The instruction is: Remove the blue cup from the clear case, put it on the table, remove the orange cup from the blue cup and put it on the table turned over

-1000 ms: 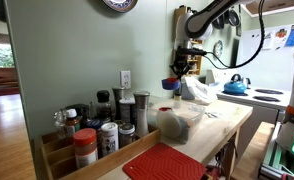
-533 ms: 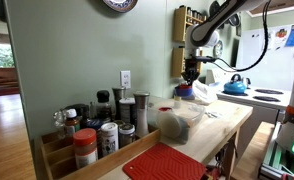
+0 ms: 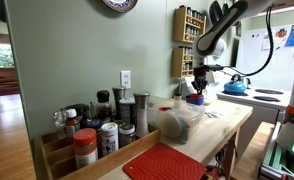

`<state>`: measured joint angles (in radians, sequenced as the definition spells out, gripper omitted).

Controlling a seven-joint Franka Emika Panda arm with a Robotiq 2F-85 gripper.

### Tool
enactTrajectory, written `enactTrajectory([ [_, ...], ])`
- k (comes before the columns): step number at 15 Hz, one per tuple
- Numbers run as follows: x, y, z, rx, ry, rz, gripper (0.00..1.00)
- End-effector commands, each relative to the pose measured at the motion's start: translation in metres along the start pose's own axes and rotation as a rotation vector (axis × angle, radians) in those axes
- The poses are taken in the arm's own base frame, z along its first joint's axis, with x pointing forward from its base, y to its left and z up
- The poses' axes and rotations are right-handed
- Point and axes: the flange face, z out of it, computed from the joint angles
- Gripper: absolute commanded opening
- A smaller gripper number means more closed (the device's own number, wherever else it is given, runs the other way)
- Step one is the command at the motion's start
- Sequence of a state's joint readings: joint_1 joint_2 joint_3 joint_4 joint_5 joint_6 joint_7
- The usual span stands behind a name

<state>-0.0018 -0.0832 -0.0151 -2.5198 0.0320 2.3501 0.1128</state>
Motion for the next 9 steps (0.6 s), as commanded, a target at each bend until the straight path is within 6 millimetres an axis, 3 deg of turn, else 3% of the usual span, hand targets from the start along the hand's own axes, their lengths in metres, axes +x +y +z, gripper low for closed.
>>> enactTrajectory([
  [1, -0.008, 0.013, 0.024, 0.017, 0.023, 0.024, 0.02],
  [9, -0.002, 0.029, 0.055, 0.013, 0.139, 0.129, 0.02],
])
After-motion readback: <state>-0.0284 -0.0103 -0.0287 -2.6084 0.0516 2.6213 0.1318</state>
